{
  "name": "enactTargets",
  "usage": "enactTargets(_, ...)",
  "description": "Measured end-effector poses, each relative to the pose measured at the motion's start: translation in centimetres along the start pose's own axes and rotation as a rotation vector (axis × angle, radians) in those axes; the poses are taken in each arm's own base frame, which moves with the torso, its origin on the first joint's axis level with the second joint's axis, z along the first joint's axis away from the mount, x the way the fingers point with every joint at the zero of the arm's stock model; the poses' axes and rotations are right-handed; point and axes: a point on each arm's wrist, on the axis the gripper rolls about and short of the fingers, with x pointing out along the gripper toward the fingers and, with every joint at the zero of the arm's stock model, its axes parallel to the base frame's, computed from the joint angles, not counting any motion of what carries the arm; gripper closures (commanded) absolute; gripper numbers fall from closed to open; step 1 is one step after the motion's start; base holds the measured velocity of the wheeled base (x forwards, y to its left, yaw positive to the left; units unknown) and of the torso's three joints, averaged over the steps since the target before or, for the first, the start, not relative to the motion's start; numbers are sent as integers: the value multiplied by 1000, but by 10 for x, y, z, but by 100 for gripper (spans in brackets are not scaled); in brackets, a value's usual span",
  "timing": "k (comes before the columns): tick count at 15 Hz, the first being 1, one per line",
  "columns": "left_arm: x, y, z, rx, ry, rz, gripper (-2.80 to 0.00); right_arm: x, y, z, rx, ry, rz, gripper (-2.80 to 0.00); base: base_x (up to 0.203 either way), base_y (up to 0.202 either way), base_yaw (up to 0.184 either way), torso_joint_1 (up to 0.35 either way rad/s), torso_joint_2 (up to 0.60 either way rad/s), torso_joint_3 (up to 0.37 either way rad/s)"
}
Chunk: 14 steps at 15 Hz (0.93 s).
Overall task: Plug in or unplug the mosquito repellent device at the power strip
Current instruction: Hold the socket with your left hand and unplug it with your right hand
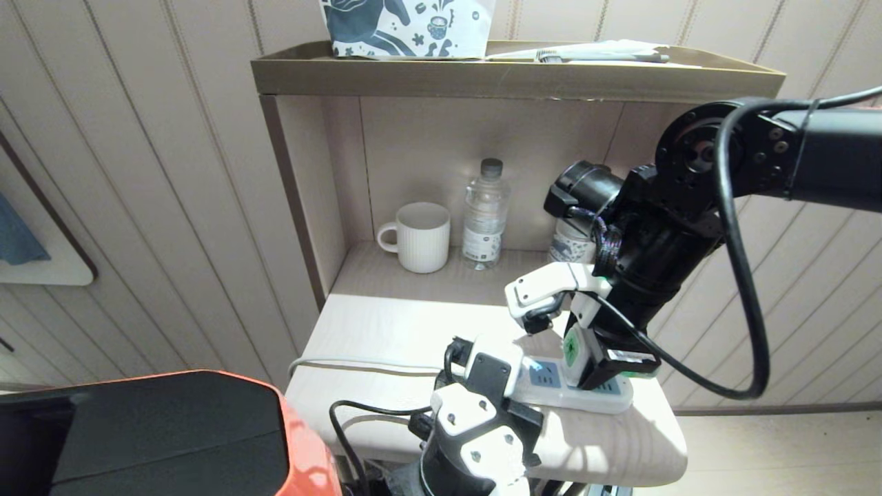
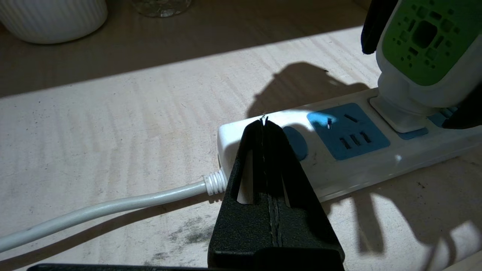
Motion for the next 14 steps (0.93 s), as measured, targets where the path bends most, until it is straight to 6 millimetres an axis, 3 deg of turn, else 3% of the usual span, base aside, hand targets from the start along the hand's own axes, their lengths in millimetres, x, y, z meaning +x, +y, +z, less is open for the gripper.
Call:
enactTargets(6,0,-6,-14,17,25,-11,0,-10,-1,7,-22,-19,-43,0,0,0,0,0,0,0)
enactTargets(14,0,-6,-19,20,31,-14,0,6,2,24,-67,36,-51,0,0,0,0,0,0,0)
